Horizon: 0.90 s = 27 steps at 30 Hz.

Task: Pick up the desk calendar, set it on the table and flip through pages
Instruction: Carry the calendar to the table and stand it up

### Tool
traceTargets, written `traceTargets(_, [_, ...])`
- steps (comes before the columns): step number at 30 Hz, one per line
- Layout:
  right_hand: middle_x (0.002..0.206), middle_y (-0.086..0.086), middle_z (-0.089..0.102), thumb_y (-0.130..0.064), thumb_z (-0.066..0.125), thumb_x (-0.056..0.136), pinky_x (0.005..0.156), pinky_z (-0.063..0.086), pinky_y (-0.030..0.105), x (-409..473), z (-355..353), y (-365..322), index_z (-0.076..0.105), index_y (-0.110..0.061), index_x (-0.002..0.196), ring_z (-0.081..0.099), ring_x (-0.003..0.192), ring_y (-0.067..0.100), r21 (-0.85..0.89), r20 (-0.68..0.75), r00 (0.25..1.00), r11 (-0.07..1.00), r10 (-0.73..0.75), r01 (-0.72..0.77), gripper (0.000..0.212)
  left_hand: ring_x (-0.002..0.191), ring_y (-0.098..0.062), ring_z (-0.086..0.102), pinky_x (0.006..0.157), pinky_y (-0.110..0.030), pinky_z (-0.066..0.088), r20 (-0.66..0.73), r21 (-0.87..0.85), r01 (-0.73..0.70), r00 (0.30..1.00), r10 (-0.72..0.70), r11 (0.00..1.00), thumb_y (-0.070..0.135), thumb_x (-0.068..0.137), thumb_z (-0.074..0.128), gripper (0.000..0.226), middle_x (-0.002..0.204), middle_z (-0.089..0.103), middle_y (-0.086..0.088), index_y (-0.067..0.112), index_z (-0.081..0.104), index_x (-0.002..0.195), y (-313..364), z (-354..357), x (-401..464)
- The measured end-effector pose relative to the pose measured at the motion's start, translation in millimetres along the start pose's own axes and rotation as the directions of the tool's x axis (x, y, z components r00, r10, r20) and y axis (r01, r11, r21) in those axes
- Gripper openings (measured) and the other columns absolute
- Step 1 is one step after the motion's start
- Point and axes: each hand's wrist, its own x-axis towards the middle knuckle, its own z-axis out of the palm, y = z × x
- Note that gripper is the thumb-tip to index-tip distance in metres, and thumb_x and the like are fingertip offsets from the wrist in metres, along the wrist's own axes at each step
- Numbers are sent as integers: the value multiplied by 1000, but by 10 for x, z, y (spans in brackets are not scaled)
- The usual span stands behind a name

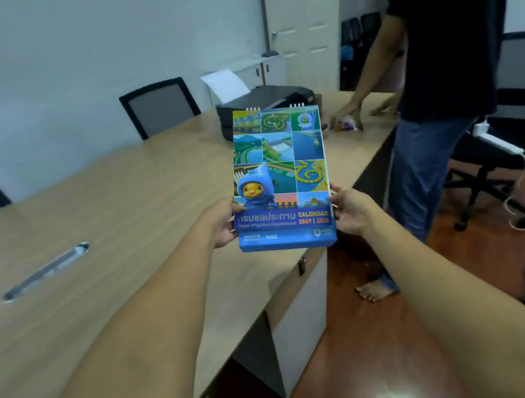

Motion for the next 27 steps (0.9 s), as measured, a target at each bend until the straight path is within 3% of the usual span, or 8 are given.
traceTargets(4, [95, 2, 61, 6, 26, 94, 66, 49, 35, 227, 916, 259, 45, -21, 138, 55, 82, 17, -76, 140, 989, 996, 52, -42, 56, 73, -13, 53, 66, -26, 46, -125, -49, -42, 992, 36, 998, 0, 94, 39, 27, 83, 57, 0, 18, 50, 77, 175, -916, -20])
traceTargets(8, [95, -1, 61, 8, 23, 89, 62, 49, 32, 362, 1840, 694, 47, -23, 137, 55, 82, 15, -178, 281, 950, 981, 132, -84, 62, 74, -12, 55, 63, -25, 48, -281, -102, -73, 959, 42, 992, 0, 95, 39, 26, 86, 57, 0, 19, 48, 79, 198, -1866, -196])
traceTargets(12, [92, -4, 62, 5, 25, 89, 60, 47, 29, 378, 2638, 1217, 51, -28, 131, 55, 80, 11, -257, 372, 899, 957, 230, -138, 59, 75, -14, 57, 59, -27, 50, -443, -158, -100, 896, 20, 982, 1, 94, 42, 20, 95, 57, -3, 18, 47, 103, 113, -2719, -481])
traceTargets(16, [86, -8, 62, 1, 32, 90, 59, 44, 23, 326, 3269, 1729, 57, -32, 112, 54, 74, 7, -389, 440, 837, 909, 326, -149, 47, 70, -13, 55, 55, -23, 48, -585, -131, -138, 810, 36, 982, -2, 92, 43, 19, 86, 55, -3, 16, 49, 91, -62, -3401, -799])
traceTargets(21, [83, -14, 62, 6, 38, 81, 65, 31, 23, 340, 3703, 2224, 62, -30, 107, 50, 74, 3, -568, 493, 797, 823, 348, -8, 50, 67, -14, 46, 60, -26, 36, -746, -53, -112, 665, 35, 992, -5, 86, 49, 26, 77, 50, -5, 19, 46, 76, -412, -3912, -992])
traceTargets(25, [84, -11, 65, 11, 44, 80, 65, 40, 22, 423, 3833, 2548, 65, -26, 107, 57, 78, 5, -552, 514, 788, 834, 339, 1, 51, 80, -20, 49, 72, -33, 46, -831, -6, -76, 555, 37, 997, -9, 78, 56, 33, 86, 52, -10, 23, 46, 75, -792, -4087, -990])
traceTargets(27, [79, -12, 68, 12, 46, 81, 63, 44, 21, 463, 3845, 2668, 67, -24, 104, 59, 73, 4, -537, 504, 796, 844, 335, -15, 47, 88, -24, 53, 87, -42, 51, -853, 0, -50, 521, 26, 999, -6, 76, 58, 31, 90, 55, -12, 24, 48, 75, -990, -4151, -957])
